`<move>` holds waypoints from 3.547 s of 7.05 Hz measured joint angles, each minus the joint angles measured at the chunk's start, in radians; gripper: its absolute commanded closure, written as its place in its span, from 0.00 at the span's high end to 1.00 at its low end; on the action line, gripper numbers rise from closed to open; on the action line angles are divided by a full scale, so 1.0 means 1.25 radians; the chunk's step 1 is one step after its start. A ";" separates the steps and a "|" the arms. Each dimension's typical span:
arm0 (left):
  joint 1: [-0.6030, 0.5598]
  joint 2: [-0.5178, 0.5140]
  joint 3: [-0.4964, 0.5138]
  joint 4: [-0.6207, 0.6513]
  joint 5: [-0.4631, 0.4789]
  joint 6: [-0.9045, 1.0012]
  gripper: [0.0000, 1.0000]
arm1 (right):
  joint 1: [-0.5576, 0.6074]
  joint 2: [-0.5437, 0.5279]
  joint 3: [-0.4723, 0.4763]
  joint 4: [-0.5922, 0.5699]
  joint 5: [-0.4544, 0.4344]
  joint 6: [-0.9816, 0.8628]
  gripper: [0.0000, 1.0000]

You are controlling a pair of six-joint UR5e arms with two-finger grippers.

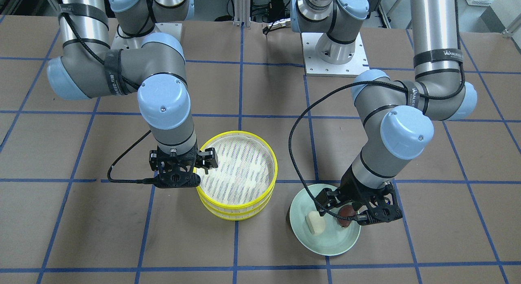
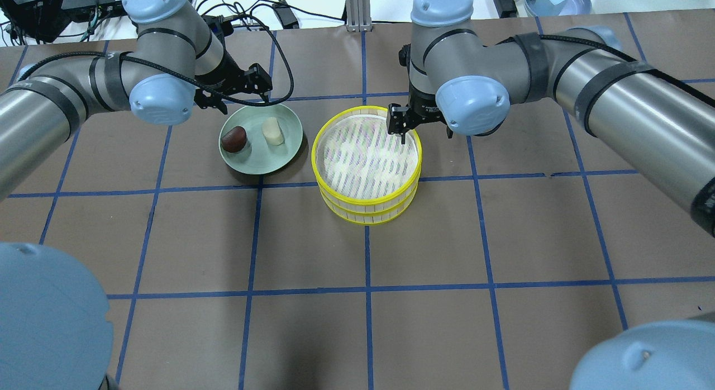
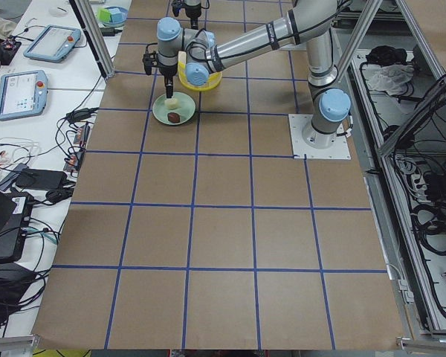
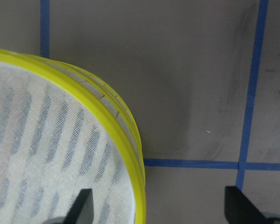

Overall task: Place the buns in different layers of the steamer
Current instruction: 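Grasp the white bun with left gripper while right gripper grips steamer rim, then lift top steamer tier aside with right gripper while left lifts bun, then carry the white bun into the lower steamer tier and release it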

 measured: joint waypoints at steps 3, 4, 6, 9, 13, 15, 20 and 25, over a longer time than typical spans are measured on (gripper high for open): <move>-0.004 -0.057 -0.008 0.045 -0.005 -0.013 0.96 | 0.001 0.006 0.019 -0.021 0.000 0.006 0.00; -0.006 -0.071 -0.008 0.064 -0.006 -0.029 0.96 | 0.000 0.002 0.019 -0.019 0.000 0.007 0.00; -0.013 -0.093 -0.006 0.089 -0.012 -0.050 0.96 | 0.000 -0.013 0.019 0.003 -0.001 0.008 0.00; -0.021 -0.110 -0.002 0.093 -0.016 -0.062 0.74 | -0.019 -0.103 0.005 0.109 0.001 -0.003 0.00; -0.023 -0.121 0.000 0.090 -0.016 -0.060 0.00 | -0.177 -0.342 -0.023 0.373 0.006 -0.087 0.00; -0.023 -0.104 0.003 0.090 -0.015 -0.045 0.00 | -0.199 -0.397 -0.040 0.414 0.002 -0.108 0.00; -0.113 0.007 0.010 0.061 -0.009 -0.042 0.00 | -0.203 -0.410 -0.047 0.421 0.002 -0.105 0.00; -0.268 0.010 -0.016 0.066 -0.015 -0.133 0.29 | -0.204 -0.409 -0.047 0.422 0.001 -0.104 0.00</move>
